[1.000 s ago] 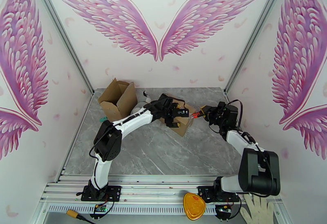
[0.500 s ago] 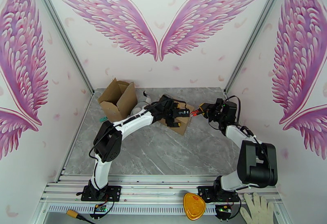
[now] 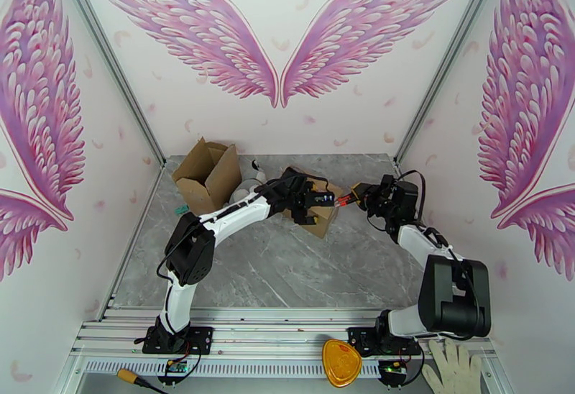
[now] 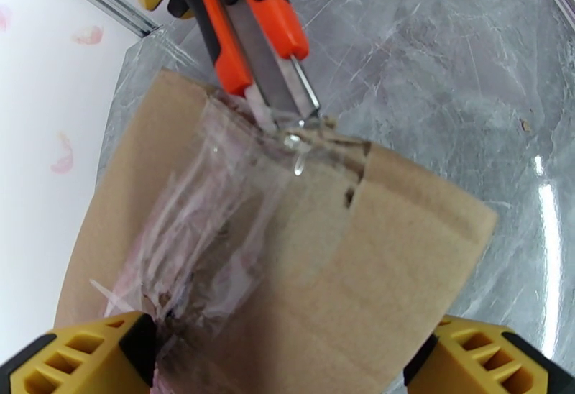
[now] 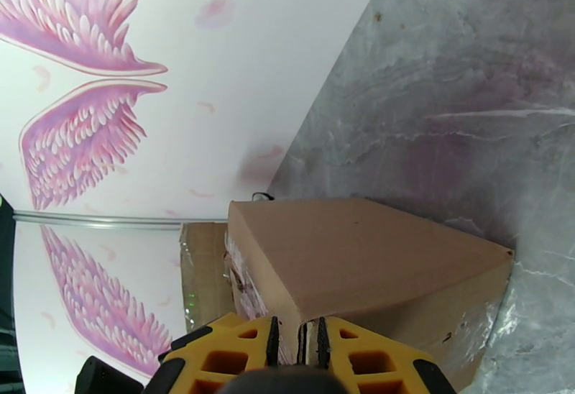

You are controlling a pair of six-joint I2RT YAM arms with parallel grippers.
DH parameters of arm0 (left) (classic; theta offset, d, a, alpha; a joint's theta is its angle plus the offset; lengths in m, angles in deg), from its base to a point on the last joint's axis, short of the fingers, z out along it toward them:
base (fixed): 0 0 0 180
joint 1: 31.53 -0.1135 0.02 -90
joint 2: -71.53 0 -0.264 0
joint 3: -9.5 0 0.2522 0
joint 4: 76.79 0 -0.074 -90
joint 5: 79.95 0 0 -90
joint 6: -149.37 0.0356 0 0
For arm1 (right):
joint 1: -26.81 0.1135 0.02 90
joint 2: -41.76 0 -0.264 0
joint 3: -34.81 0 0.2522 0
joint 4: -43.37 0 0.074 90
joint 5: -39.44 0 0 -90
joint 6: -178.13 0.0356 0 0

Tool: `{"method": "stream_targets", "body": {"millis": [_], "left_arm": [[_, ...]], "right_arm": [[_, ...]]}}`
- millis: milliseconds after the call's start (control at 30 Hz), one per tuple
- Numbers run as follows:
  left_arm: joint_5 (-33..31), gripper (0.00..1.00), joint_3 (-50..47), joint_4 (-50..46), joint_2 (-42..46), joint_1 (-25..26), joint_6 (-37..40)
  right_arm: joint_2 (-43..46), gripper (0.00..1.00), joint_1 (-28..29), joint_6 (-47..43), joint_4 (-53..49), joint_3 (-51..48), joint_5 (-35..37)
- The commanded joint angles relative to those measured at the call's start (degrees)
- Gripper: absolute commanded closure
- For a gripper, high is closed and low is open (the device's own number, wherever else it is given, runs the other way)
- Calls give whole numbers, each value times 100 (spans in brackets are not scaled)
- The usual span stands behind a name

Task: Unpack the express box

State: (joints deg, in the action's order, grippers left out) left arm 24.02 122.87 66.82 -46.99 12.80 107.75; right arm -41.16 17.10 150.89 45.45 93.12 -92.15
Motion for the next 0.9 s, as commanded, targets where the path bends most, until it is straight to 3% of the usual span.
{"method": "stream_targets", "body": {"millis": [0,233,467,867], "left_arm": [[-254,7,407,838,-207,-56,-250],[-161,7,625,691,-336,-233,-61],[-41,7,805,551,-443,-428,276],[-35,6,882,580,-522,-566,636]], "right_arm": [[111,100,312,-185,-920,-341,-1355],[175,100,315,-312,-1168,-438,-1853],[326,100,300,-940,-2095,-334,-2148],[219,100,181,-1077,-2505,-385,-2580]]}}
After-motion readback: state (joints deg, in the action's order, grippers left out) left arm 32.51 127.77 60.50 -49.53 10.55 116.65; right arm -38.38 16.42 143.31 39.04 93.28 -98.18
